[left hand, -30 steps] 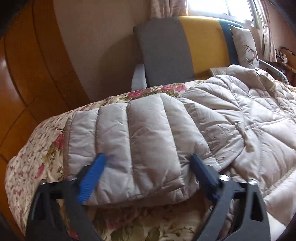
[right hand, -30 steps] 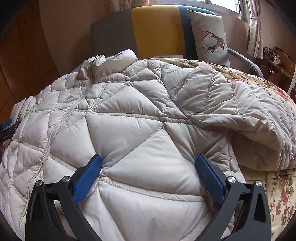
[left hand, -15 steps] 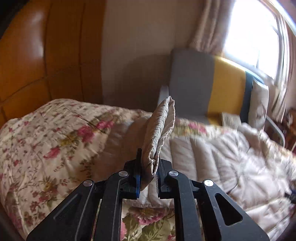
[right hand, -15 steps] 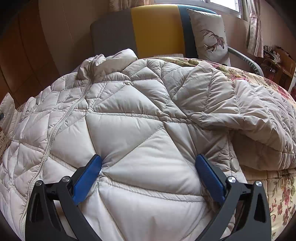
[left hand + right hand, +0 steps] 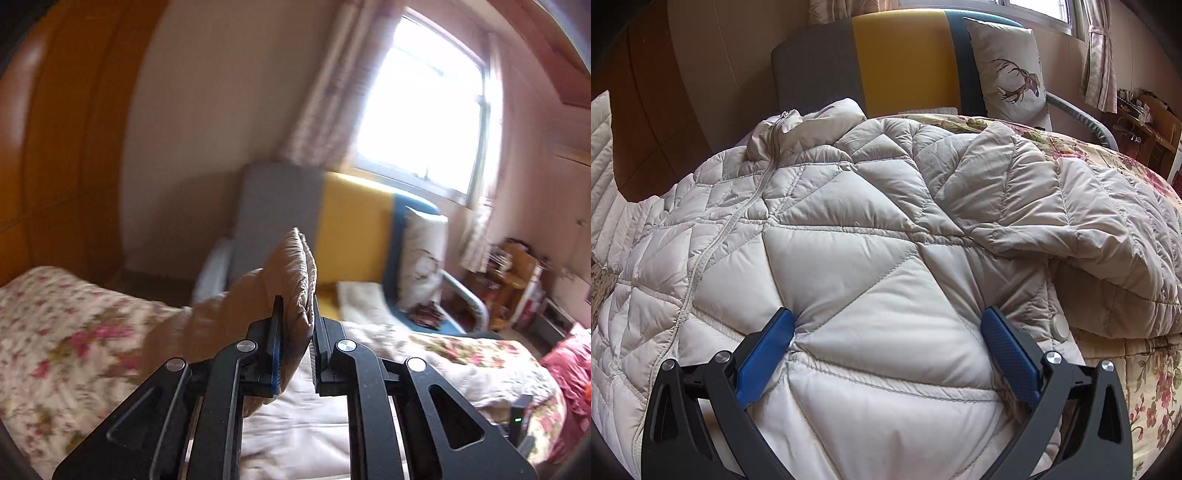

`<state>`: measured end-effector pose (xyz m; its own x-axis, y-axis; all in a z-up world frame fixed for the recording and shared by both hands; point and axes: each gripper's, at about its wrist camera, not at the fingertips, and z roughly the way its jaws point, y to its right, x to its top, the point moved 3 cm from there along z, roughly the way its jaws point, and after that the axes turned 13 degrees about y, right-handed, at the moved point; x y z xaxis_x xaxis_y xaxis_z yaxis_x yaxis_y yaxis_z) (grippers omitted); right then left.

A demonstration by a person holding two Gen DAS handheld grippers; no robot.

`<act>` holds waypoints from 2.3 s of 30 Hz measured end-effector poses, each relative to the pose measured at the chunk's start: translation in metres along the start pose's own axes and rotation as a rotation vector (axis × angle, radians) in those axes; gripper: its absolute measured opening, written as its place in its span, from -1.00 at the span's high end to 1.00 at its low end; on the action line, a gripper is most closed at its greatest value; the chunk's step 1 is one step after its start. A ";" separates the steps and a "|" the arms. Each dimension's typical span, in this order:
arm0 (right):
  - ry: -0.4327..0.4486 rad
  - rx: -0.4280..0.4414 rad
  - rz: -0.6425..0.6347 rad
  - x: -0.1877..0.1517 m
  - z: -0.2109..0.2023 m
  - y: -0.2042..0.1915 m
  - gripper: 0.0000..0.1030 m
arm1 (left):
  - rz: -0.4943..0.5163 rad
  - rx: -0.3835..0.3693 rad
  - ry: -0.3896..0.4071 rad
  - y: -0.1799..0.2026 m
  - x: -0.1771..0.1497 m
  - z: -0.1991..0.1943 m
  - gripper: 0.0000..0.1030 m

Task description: Fold large clothes

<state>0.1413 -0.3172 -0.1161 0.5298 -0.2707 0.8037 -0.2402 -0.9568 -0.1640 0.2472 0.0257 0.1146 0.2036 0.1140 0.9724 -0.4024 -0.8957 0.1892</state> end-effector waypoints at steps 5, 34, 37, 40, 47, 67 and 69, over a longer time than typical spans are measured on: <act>0.004 0.010 0.012 0.000 0.000 0.001 -0.97 | 0.016 -0.110 -0.067 0.068 -0.034 0.028 0.78; 0.003 0.021 0.027 -0.002 0.002 0.001 -0.97 | 0.010 -0.124 -0.179 0.128 -0.148 0.051 -0.80; 0.001 0.011 0.018 -0.002 0.003 0.001 -0.97 | 0.043 0.043 -0.122 0.083 -0.144 0.039 -0.80; -0.009 -0.011 -0.010 0.000 0.002 -0.003 -0.96 | 0.031 0.171 -0.049 0.038 -0.150 0.021 -0.80; 0.062 0.158 0.121 0.046 -0.013 -0.024 -0.60 | -0.283 0.226 -0.064 -0.032 -0.181 0.007 -0.80; 0.011 0.112 0.192 0.047 0.055 -0.024 0.86 | -0.228 0.299 -0.101 -0.031 -0.169 0.014 -0.92; 0.023 0.124 0.201 0.042 0.055 -0.021 0.86 | -0.165 0.352 -0.167 -0.031 -0.168 0.032 -0.92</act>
<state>0.2132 -0.3147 -0.1101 0.4620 -0.4562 0.7605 -0.2363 -0.8899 -0.3902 0.2542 0.0201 -0.0586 0.3932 0.2229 0.8920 -0.0284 -0.9668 0.2541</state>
